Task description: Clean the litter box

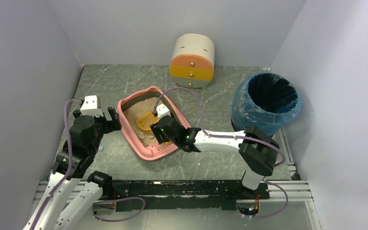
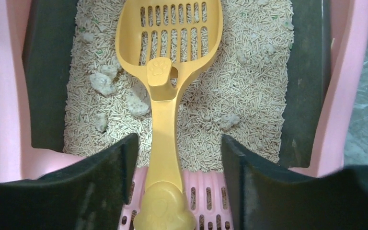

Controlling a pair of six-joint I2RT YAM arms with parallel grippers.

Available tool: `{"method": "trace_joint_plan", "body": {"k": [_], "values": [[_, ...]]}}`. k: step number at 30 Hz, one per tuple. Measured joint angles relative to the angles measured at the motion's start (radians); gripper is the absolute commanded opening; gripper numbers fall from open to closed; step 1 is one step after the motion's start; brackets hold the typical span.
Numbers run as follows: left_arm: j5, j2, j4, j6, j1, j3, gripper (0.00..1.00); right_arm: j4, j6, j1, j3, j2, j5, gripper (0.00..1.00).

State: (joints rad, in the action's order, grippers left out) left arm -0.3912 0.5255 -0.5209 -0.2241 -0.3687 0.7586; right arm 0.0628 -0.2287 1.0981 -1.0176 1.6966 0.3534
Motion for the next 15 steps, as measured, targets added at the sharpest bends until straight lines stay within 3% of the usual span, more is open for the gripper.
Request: {"method": "trace_joint_plan", "body": {"k": [5, 15], "values": [[0.006, 0.008, 0.005, 0.0, 0.0, -0.002, 0.97, -0.024, -0.014, 0.0, 0.007, -0.066, 0.011, 0.98], [0.107, 0.016, 0.051, 0.0, -0.002, -0.027, 0.97, -0.038, -0.088, 0.0, 0.059, -0.356, 0.064, 1.0]]}}
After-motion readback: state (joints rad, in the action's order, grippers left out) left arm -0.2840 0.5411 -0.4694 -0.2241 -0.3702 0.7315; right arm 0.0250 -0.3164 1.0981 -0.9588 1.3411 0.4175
